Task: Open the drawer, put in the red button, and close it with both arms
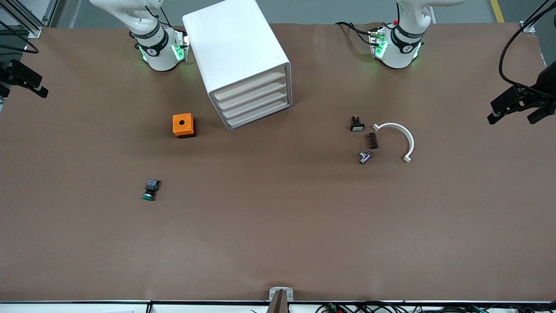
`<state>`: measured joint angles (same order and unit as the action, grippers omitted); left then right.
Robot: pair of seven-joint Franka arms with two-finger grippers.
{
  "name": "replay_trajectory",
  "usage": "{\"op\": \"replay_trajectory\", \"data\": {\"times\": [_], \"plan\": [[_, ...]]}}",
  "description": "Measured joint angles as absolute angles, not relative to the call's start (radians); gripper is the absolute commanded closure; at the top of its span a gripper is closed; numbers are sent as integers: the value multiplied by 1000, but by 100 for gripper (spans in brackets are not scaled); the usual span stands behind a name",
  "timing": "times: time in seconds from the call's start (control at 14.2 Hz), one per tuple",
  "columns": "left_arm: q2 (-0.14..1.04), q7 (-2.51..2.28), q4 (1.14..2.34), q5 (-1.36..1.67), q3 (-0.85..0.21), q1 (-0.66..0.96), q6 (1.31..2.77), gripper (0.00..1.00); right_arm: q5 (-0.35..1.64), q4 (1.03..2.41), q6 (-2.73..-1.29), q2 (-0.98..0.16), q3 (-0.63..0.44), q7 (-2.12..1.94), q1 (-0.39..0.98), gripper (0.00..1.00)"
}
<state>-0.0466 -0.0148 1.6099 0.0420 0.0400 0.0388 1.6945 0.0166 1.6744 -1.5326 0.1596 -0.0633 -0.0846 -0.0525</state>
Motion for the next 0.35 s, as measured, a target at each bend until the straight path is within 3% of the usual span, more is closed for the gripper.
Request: {"op": "replay_trajectory", "data": {"times": [0.35], "plan": [[-44,-21,1610,41,36,39,1694,0,17,1674,-1533,160,-65,-105,-53,0]]}}
